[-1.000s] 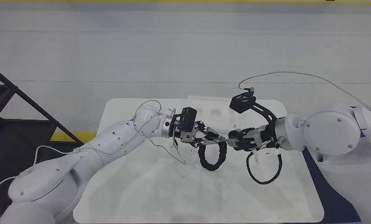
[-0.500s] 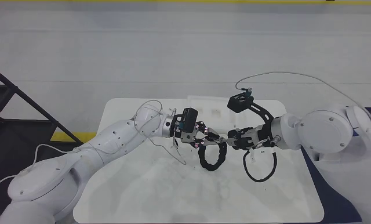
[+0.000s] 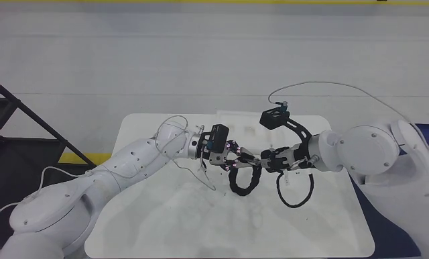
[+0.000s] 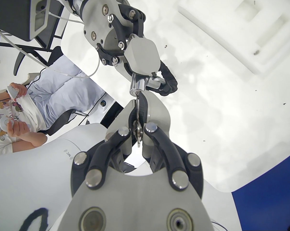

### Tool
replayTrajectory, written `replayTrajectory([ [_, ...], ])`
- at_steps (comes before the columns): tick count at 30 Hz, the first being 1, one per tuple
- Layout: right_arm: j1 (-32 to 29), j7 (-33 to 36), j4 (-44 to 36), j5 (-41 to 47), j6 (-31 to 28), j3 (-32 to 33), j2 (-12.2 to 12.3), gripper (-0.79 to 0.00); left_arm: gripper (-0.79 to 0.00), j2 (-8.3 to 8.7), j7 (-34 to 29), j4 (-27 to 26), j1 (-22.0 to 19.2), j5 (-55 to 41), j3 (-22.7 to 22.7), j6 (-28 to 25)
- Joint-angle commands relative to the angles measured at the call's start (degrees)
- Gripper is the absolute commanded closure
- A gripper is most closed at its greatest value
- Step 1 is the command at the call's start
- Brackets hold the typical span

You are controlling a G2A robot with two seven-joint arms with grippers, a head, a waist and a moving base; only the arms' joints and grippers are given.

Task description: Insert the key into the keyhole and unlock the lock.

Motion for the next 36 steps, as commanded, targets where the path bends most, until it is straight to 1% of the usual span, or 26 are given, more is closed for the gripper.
replayTrajectory([
  [1, 0.1, -0.5, 0.0, 0.8, 0.5, -0.2, 0.0, 0.000, 0.000, 0.02, 0.1, 0.1, 0.1, -0.4, 0.0, 0.1],
  [21, 2.1, -2.4, 1.7, 3.6, 2.4, -2.9, 0.2, 0.000, 0.000, 0.43, -0.2, -0.7, 0.2, -0.7, 0.0, -0.2],
  [22, 2.2, -2.4, 1.8, 3.7, 2.4, -2.9, 0.2, -0.194, 0.000, 0.43, -0.3, -0.7, 0.3, -0.8, 0.0, -0.3],
  [23, 2.2, -2.4, 1.9, 3.9, 2.4, -3.0, 0.2, -0.345, 0.000, 0.43, -0.4, -0.7, 0.3, -0.9, 0.0, -0.4],
  [24, 2.3, -2.5, 1.9, 4.1, 2.4, -3.1, 0.2, -0.631, 0.000, 0.43, -0.5, -0.7, 0.4, -1.1, 0.0, -0.5],
  [25, 2.4, -2.6, 2.0, 4.3, 2.3, -3.1, 0.1, -0.785, 0.000, 0.42, -0.7, -0.7, 0.5, -1.4, 0.0, -0.7],
  [30, 2.4, -3.6, 2.5, 5.2, 0.0, -2.6, 0.1, -0.785, 0.000, 0.39, -2.4, -0.3, 0.9, -4.3, 0.0, -2.4],
  [36, 1.9, -3.3, 2.5, 6.5, -7.7, -1.2, 0.5, -0.785, 0.000, 0.42, -5.8, 1.3, 1.1, -9.1, -0.6, -5.8],
])
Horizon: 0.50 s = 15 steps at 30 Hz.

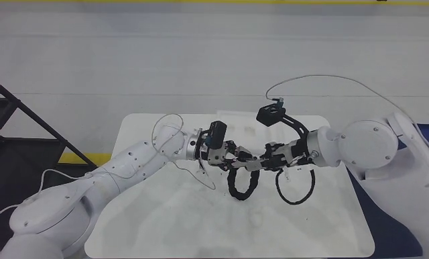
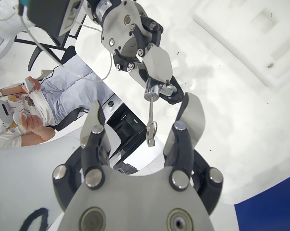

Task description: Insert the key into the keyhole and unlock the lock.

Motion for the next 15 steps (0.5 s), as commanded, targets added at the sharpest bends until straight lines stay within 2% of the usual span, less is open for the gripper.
replayTrajectory([
  [1, -0.3, 0.0, -0.3, -0.2, -3.1, 0.6, 0.2, -0.785, 0.000, 0.07, -1.3, 0.5, 0.1, -1.8, -0.4, -1.3],
  [3, -0.9, 0.0, -0.6, -0.7, -6.2, 1.3, 0.4, -0.785, 0.000, 0.17, -3.3, 0.7, 0.2, -4.0, -1.0, -3.3],
  [11, -3.8, 1.7, -2.0, -1.4, -16.2, 3.4, 1.4, -0.785, 0.000, 0.80, -3.3, 1.7, 1.0, -8.3, 0.4, -3.3],
  [15, -4.5, 2.4, -1.9, -1.5, -17.2, 4.0, 1.7, -0.785, 0.000, 1.10, -3.3, 1.6, 0.8, -8.7, 0.4, -3.3],
])
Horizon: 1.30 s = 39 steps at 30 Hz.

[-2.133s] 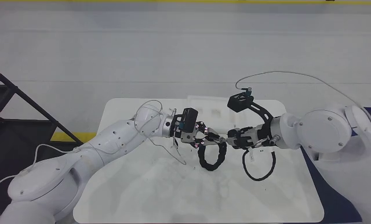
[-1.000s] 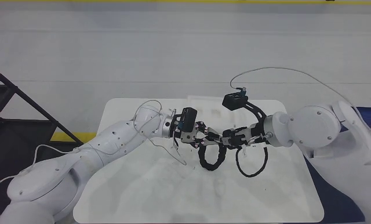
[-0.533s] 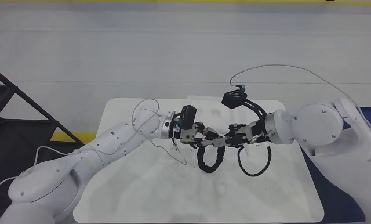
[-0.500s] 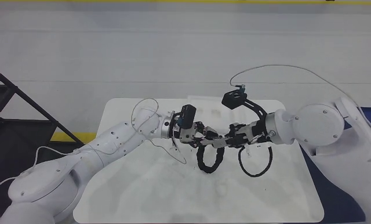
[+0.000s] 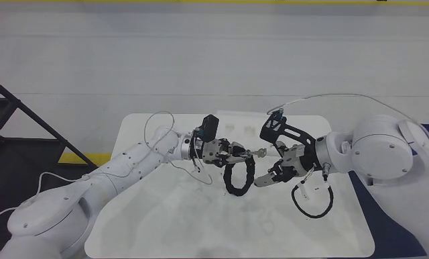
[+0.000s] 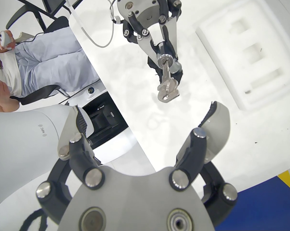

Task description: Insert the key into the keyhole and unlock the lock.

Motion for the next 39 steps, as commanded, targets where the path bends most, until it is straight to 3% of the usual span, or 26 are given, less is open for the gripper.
replayTrajectory([
  [1, 0.0, 0.0, 0.0, 0.0, 0.1, 0.0, 0.0, -0.785, 0.000, 0.15, 0.0, -0.1, -0.1, -0.2, 0.0, 0.0],
  [13, -0.7, -1.7, 0.1, -1.0, -0.5, 0.0, 0.0, -0.785, 0.000, 1.11, 0.0, 1.2, -2.2, 1.5, 0.0, 0.0],
  [23, -2.3, -9.5, 2.3, -9.5, -18.4, -0.9, 0.1, -0.785, 0.000, 0.53, -1.8, 1.8, -2.1, -1.1, 0.0, 0.0],
  [30, -4.2, -12.9, -2.8, -18.4, -21.0, -0.4, 0.5, -0.785, 0.000, -0.37, -4.1, 3.1, -1.5, -4.6, 0.0, 0.0],
  [39, -4.0, -14.2, -4.6, -20.5, -23.5, -3.0, 0.1, -0.785, 0.000, -1.39, -6.3, 4.1, -1.1, -7.4, 0.0, 0.0],
])
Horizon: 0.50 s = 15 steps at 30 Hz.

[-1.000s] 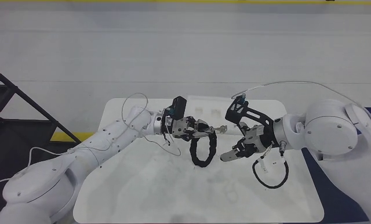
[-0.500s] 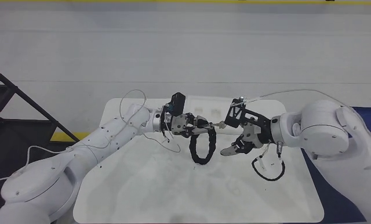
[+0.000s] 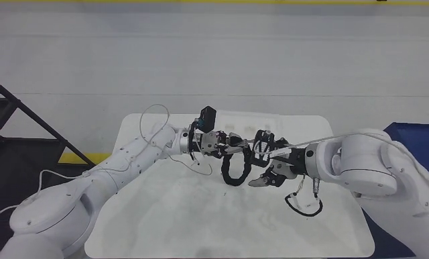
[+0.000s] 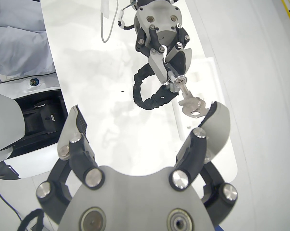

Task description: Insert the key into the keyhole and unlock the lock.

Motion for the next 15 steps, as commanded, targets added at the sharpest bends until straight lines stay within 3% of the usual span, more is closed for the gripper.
replayTrajectory([
  [1, 0.4, 0.1, 0.2, -0.7, 0.2, -0.8, -0.2, -0.785, 0.000, -0.18, -0.2, 0.1, 0.0, -0.3, 0.0, 0.0],
  [15, 4.0, 0.5, 2.2, -0.5, 1.2, -5.4, -1.6, -0.785, 0.000, -0.83, 0.8, 0.4, 0.0, 2.0, 0.0, 0.0],
])
